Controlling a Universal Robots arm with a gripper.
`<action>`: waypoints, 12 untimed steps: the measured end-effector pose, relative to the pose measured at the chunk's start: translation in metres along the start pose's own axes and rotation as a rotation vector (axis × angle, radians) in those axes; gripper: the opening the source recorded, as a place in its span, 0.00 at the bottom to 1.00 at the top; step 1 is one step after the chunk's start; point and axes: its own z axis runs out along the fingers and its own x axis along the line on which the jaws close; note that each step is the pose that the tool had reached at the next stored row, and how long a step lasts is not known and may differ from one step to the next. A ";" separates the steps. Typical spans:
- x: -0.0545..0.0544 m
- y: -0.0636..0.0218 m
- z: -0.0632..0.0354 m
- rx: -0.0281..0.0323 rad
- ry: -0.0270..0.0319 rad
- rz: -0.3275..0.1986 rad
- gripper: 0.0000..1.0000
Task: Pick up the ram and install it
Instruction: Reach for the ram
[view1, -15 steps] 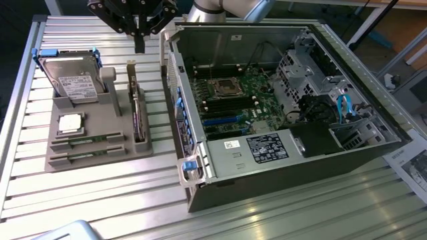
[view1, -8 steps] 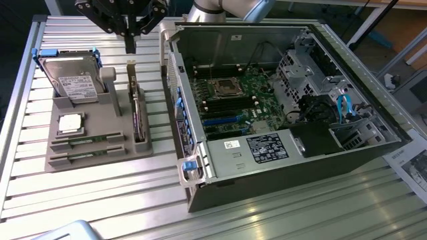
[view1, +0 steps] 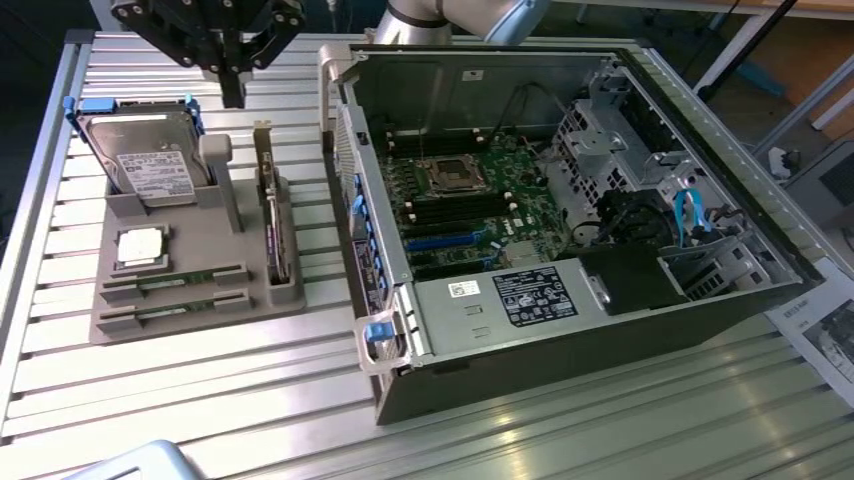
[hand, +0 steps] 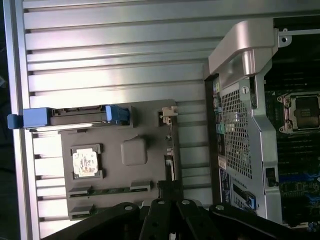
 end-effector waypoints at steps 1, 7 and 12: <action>0.003 -0.0002 -0.0001 0.0000 0.0000 0.000 0.10; 0.035 -0.0026 -0.0009 -0.0001 -0.0001 0.000 0.10; 0.058 -0.0044 -0.0015 -0.0001 -0.0001 0.000 0.10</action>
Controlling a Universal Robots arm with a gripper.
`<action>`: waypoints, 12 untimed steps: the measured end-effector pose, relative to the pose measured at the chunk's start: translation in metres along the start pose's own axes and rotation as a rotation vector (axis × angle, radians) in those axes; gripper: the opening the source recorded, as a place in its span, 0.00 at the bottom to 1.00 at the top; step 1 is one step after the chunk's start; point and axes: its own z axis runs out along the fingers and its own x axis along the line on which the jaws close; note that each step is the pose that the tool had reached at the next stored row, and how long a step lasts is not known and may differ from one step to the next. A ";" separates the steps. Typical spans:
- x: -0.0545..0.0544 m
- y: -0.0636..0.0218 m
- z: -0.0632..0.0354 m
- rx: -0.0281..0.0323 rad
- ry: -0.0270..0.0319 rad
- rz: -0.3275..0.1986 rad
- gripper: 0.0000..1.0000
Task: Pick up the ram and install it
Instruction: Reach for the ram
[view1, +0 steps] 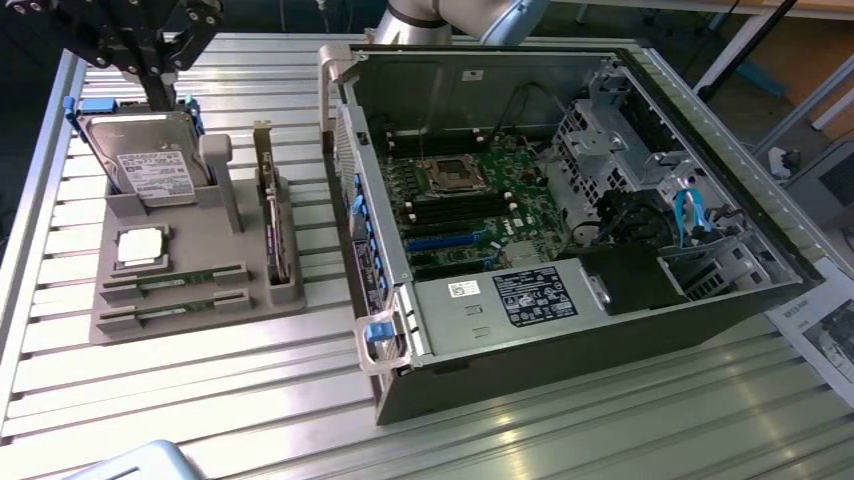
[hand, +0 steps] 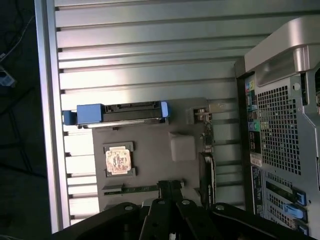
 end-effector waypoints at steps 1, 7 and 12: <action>0.005 -0.0003 -0.0002 0.0001 0.0001 0.000 0.10; 0.016 -0.0012 -0.0004 0.0000 0.0000 0.000 0.10; 0.016 -0.0012 -0.0005 0.0000 0.0001 0.000 0.10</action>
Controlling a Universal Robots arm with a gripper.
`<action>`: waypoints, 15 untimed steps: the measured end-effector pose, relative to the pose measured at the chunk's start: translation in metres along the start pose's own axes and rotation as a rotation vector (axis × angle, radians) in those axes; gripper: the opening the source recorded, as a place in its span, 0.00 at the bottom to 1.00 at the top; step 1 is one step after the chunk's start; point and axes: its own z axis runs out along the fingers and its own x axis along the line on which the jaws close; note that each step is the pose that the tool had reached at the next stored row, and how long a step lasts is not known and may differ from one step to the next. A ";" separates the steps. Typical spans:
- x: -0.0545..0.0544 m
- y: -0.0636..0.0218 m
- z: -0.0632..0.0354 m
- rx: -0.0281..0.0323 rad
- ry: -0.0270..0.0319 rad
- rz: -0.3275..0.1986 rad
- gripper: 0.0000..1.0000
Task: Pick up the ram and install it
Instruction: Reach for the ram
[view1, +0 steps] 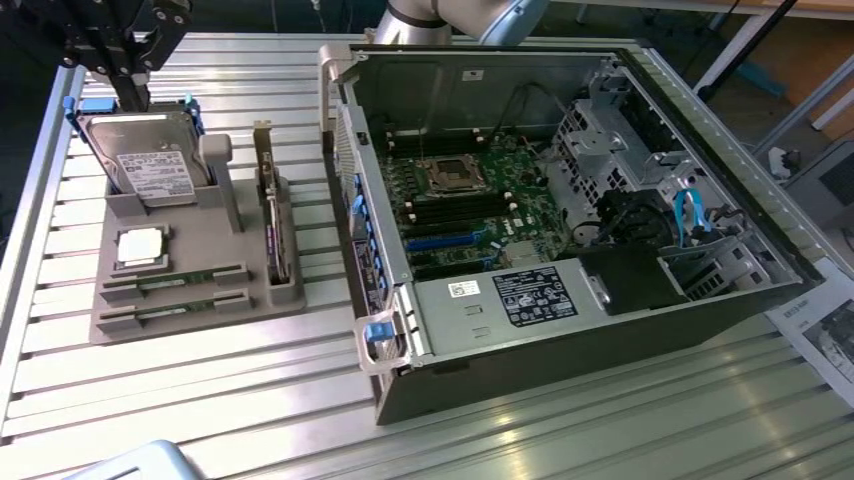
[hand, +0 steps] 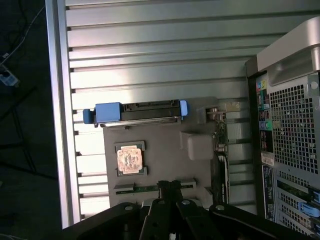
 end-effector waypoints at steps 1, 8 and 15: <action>0.000 0.0000 0.0000 0.0001 0.0000 0.000 0.10; 0.000 -0.0001 0.0000 0.0044 -0.0003 0.000 0.10; 0.000 -0.0069 -0.0002 0.0376 -0.0022 -0.001 0.10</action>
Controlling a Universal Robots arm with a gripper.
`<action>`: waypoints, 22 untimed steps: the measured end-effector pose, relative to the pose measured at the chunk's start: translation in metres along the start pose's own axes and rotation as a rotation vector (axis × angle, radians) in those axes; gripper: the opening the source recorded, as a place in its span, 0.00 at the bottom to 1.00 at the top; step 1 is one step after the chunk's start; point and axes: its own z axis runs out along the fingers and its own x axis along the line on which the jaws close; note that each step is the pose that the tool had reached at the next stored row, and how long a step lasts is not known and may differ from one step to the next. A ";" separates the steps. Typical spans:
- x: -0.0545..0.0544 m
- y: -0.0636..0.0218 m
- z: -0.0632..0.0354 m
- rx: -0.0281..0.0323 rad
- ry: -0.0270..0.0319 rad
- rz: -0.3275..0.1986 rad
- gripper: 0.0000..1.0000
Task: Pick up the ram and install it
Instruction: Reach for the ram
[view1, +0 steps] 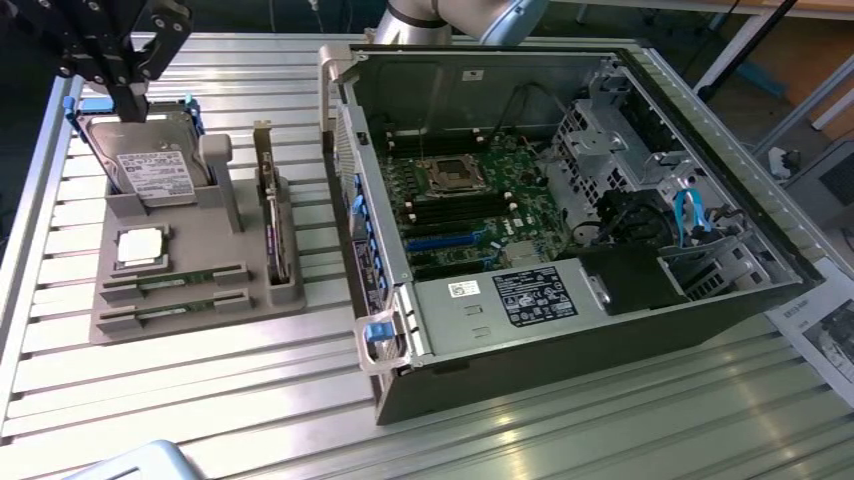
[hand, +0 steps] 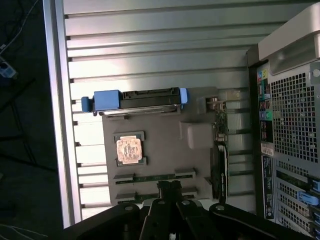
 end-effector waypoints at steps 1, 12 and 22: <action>0.000 -0.0015 -0.0001 0.0017 0.0000 0.000 0.10; -0.002 -0.0221 -0.0002 0.0262 -0.0018 -0.001 0.10; -0.003 -0.0347 -0.0002 0.0346 -0.0024 -0.001 0.10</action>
